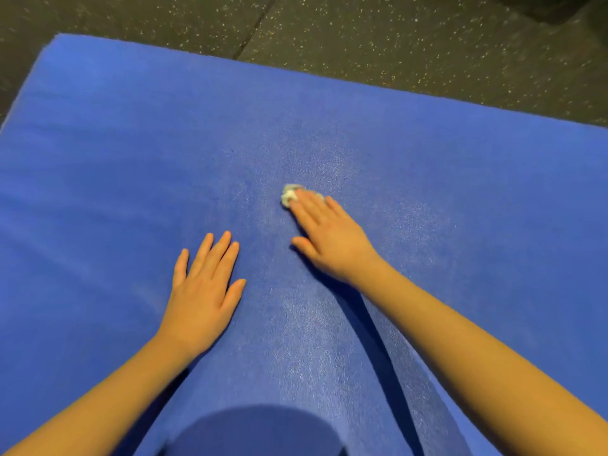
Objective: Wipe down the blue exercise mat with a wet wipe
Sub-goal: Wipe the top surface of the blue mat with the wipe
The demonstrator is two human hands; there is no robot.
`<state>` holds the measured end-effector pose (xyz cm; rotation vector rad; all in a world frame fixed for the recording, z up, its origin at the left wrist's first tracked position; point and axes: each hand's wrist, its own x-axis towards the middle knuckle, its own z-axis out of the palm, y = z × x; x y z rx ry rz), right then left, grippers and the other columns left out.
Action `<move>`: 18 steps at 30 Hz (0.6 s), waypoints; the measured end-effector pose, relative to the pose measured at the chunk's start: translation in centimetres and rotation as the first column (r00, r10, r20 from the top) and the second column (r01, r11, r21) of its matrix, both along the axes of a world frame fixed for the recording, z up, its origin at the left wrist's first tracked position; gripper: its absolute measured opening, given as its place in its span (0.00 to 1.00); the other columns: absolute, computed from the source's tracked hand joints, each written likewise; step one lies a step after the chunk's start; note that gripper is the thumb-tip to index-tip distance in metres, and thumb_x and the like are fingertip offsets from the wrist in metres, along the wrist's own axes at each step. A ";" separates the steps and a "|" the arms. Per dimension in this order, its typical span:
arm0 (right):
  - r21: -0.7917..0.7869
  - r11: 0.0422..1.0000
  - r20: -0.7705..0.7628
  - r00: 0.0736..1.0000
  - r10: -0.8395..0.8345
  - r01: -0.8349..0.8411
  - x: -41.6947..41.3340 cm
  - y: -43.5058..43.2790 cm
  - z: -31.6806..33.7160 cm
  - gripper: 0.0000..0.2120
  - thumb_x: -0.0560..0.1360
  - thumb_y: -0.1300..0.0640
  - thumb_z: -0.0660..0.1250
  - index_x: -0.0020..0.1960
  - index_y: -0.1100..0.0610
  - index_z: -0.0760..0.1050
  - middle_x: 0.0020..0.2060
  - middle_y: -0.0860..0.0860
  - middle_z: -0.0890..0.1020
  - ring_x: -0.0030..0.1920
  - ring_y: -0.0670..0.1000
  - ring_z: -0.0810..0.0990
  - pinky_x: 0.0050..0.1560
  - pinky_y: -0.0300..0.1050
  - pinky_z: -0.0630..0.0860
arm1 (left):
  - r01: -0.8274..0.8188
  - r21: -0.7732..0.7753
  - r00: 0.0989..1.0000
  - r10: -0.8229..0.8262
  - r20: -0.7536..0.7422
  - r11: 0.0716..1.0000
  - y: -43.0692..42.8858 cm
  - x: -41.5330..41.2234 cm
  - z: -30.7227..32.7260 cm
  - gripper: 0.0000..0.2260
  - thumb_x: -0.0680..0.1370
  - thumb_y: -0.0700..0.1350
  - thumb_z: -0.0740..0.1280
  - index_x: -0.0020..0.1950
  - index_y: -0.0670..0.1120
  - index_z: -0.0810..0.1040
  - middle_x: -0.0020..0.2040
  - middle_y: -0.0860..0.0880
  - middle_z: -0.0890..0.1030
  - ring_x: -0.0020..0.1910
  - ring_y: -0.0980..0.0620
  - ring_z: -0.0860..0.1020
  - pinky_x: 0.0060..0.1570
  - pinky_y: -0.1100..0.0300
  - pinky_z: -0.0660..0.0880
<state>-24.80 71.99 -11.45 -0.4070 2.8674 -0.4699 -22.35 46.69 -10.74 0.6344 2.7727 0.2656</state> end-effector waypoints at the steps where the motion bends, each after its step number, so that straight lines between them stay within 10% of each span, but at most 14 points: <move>1: 0.008 0.996 0.003 0.996 -0.086 0.086 -0.1 0.6 0.0 0.33 0.77 0.42 0.47 0.78 0.56 0.54 0.78 0.52 0.55 0.77 0.54 0.54 0.76 0.52 0.50 | -0.002 0.000 1.000 0.002 0.012 1.000 -0.5 0.9 0.1 0.30 0.80 0.59 0.46 0.76 0.44 0.63 0.77 0.50 0.58 0.77 0.51 0.51 0.74 0.46 0.45; 5: 0.013 0.970 0.039 0.969 -0.243 0.242 1.6 -1.2 0.3 0.32 0.80 0.45 0.50 0.79 0.58 0.48 0.77 0.52 0.46 0.78 0.54 0.45 0.76 0.48 0.38 | 0.026 -0.002 0.999 -0.026 0.029 1.000 -2.0 2.7 0.4 0.31 0.81 0.62 0.42 0.76 0.45 0.63 0.77 0.53 0.57 0.77 0.53 0.51 0.74 0.50 0.44; 11: 0.003 0.964 0.083 0.961 0.265 -0.266 6.6 -1.9 1.3 0.33 0.78 0.42 0.45 0.78 0.57 0.52 0.78 0.54 0.53 0.77 0.54 0.51 0.74 0.49 0.41 | 0.005 -0.004 0.998 -0.005 0.061 1.000 -1.8 2.8 0.8 0.31 0.78 0.61 0.45 0.78 0.48 0.59 0.77 0.56 0.52 0.77 0.55 0.47 0.75 0.50 0.42; 18: -0.066 0.991 0.159 0.982 -0.102 0.114 8.4 -4.9 2.7 0.31 0.82 0.46 0.54 0.79 0.56 0.45 0.78 0.50 0.45 0.78 0.51 0.42 0.74 0.43 0.34 | -0.037 -0.016 0.988 0.039 0.150 0.999 -1.7 3.0 1.9 0.40 0.71 0.66 0.35 0.79 0.50 0.53 0.78 0.57 0.46 0.75 0.60 0.40 0.74 0.52 0.38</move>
